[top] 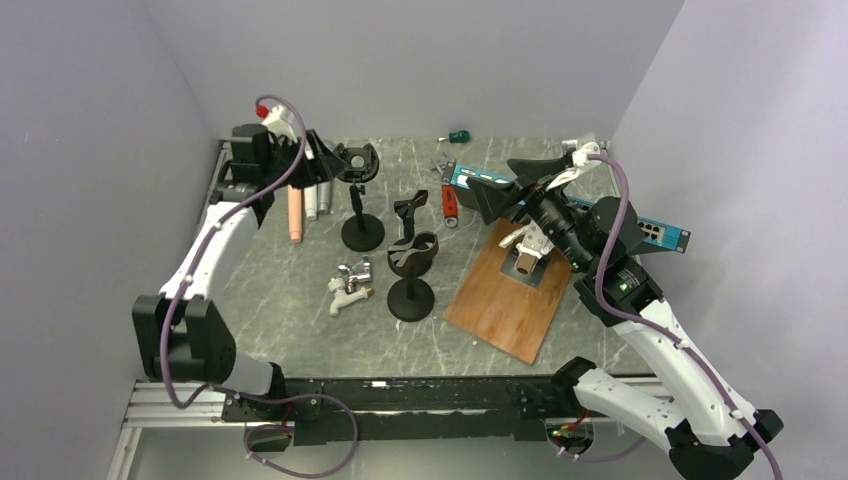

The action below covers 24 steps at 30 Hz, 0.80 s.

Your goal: Remove the microphone from the stand

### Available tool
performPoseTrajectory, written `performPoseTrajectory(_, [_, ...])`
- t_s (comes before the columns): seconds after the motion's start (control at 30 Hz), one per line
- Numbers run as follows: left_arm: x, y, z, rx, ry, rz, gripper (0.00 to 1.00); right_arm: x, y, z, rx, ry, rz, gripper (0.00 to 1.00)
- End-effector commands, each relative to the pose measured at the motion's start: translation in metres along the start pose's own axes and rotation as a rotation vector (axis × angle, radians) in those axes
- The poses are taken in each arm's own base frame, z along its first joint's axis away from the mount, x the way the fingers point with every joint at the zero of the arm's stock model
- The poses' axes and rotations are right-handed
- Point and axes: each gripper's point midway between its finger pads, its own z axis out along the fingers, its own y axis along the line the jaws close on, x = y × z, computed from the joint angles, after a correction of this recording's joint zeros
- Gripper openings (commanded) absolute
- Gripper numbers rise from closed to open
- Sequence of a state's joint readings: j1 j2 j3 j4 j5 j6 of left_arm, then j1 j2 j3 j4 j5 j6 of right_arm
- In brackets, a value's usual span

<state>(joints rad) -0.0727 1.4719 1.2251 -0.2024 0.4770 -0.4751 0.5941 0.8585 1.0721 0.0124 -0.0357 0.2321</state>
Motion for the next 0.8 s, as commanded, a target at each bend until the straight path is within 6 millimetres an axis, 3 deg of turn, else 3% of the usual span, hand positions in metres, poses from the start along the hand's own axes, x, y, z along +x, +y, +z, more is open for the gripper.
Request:
performPoseTrajectory(0.0, [-0.060,-0.062,-0.056,0.097,-0.175,0.159,0.78,-0.015,-0.020,-0.010,0.133,0.005,-0.016,1.00])
performPoseTrajectory(0.1, [-0.065,-0.108,-0.087,0.270,-0.228,0.180,0.78,-0.016,-0.041,-0.021,0.269,0.060,-0.023,1.00])
performPoseTrajectory(0.2, [-0.058,-0.170,-0.133,0.541,-0.310,0.228,0.80,-0.015,-0.070,-0.040,0.463,0.120,-0.032,1.00])
performPoseTrajectory(0.33, [-0.046,-0.220,-0.192,0.641,-0.421,0.359,0.84,-0.024,-0.097,-0.077,0.650,0.110,-0.053,1.00])
performPoseTrajectory(0.47, [-0.038,-0.232,-0.229,0.584,-0.559,0.454,0.93,-0.030,-0.106,-0.103,0.711,0.088,-0.093,1.00])
performPoseTrajectory(0.53, [-0.032,-0.229,-0.239,0.583,-0.602,0.455,0.99,-0.035,-0.109,-0.114,0.744,0.078,-0.086,1.00])
performPoseTrajectory(0.77, [-0.032,-0.209,-0.262,0.475,-0.701,0.464,0.99,-0.051,-0.100,-0.131,0.700,0.012,-0.056,1.00])
